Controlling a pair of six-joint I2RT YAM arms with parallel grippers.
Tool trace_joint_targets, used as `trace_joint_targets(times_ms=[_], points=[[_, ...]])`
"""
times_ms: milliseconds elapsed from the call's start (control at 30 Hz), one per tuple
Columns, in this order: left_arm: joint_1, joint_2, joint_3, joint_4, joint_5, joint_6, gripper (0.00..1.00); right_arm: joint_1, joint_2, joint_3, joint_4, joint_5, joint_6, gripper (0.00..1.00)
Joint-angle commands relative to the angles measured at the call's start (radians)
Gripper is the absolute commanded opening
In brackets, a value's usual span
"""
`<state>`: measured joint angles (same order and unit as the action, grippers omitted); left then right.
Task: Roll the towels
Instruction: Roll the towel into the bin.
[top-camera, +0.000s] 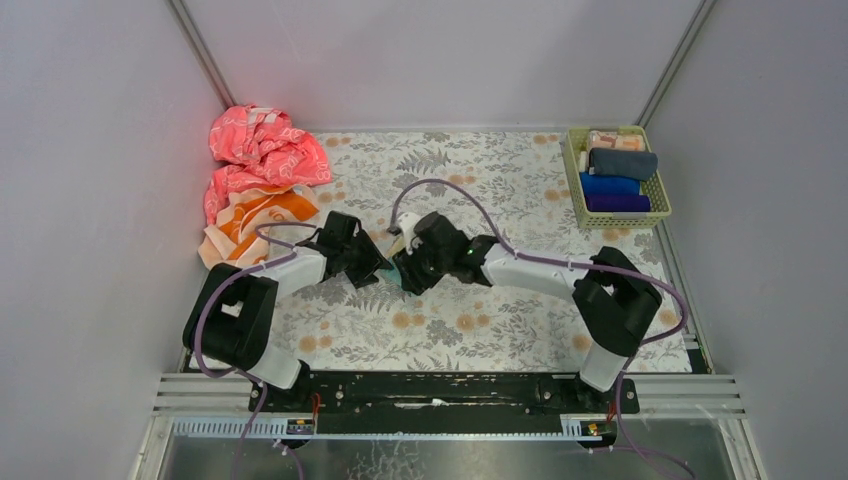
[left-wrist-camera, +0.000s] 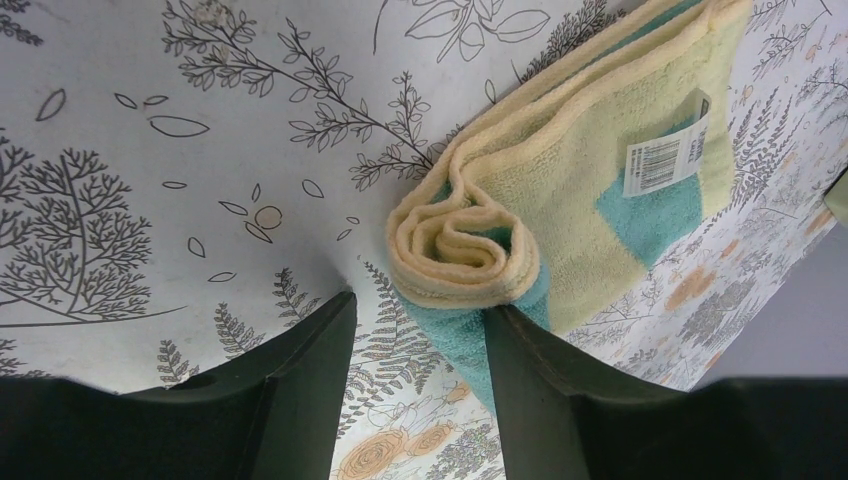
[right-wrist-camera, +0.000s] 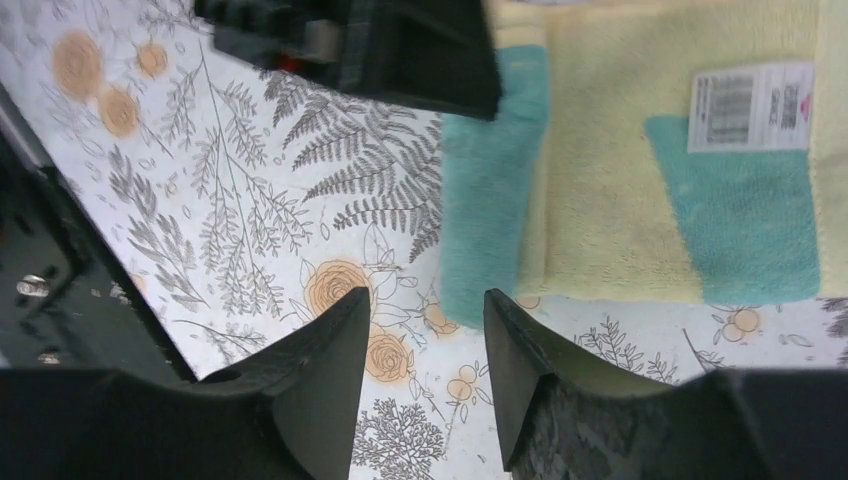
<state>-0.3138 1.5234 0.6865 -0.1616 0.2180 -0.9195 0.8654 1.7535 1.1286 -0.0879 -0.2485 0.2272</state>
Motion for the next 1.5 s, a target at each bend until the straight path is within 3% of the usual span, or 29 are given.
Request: trace_joint_targets(times_ms=[0, 200, 467, 800, 867, 1000, 1100, 1267, 1467], points=[[-0.004, 0.035, -0.033, -0.026, -0.047, 0.011, 0.50, 0.133, -0.046, 0.016, -0.026, 0.337, -0.224, 0.53], [-0.003, 0.032, -0.033, -0.026, -0.042, 0.011, 0.50, 0.253, 0.024, 0.024, 0.016, 0.501, -0.341, 0.54], [-0.004, 0.034, -0.032, -0.022, -0.034, 0.014, 0.50, 0.272, 0.142, 0.051, 0.043, 0.627, -0.408, 0.55], [-0.004, 0.045, -0.023, -0.023, -0.028, 0.030, 0.50, 0.269, 0.269, 0.065, 0.037, 0.644, -0.445, 0.53], [-0.003, 0.044, -0.017, -0.028, -0.030, 0.035, 0.50, 0.263, 0.288, 0.075, 0.013, 0.602, -0.445, 0.45], [0.002, 0.036, -0.005, -0.044, -0.045, 0.047, 0.50, 0.247, 0.295, 0.103, -0.044, 0.497, -0.424, 0.17], [0.010, 0.020, 0.003, -0.054, -0.046, 0.052, 0.51, 0.217, 0.287, 0.148, -0.136, 0.318, -0.366, 0.03], [0.021, -0.062, 0.001, -0.076, -0.047, 0.048, 0.61, 0.139, 0.260, 0.213, -0.217, -0.020, -0.215, 0.00], [0.037, -0.218, -0.017, -0.144, -0.067, 0.032, 0.69, 0.004, 0.258, 0.204, -0.105, -0.386, 0.009, 0.00]])
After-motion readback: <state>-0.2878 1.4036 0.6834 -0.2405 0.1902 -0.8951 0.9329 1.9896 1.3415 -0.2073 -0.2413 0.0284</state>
